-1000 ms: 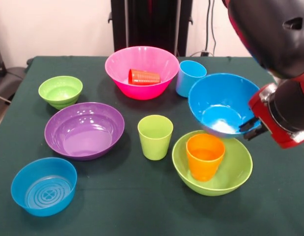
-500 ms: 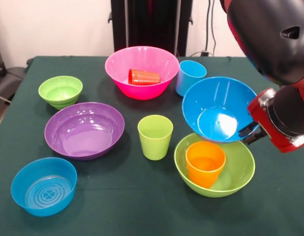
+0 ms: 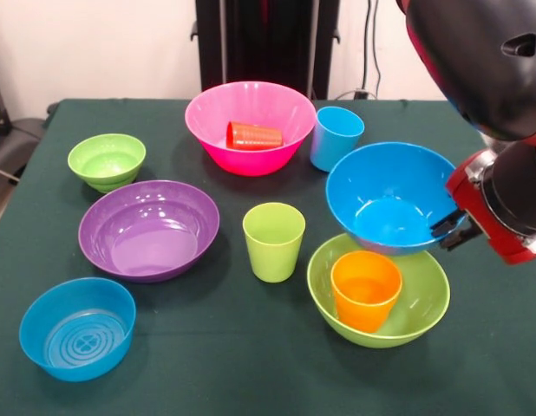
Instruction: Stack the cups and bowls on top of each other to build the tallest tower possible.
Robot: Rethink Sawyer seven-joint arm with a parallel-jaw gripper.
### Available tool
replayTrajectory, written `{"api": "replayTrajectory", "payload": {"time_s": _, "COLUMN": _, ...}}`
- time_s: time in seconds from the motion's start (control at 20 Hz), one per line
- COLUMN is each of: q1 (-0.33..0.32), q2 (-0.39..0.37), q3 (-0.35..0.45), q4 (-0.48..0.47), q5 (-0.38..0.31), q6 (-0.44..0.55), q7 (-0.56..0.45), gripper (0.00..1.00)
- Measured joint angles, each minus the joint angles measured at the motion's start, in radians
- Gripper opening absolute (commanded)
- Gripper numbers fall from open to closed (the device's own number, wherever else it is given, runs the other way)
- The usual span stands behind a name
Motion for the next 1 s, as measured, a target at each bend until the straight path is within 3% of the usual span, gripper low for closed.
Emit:
{"api": "replayTrajectory", "payload": {"time_s": 0.6, "q1": -0.024, "q2": 0.015, "q3": -0.143, "q4": 0.0, "q5": 0.176, "q6": 0.0, "q7": 0.0, "gripper": 0.0}}
{"api": "replayTrajectory", "payload": {"time_s": 1.0, "q1": -0.02, "q2": 0.023, "q3": -0.16, "q4": -0.001, "q5": 0.208, "q6": 0.01, "q7": 0.0, "gripper": 0.0}}
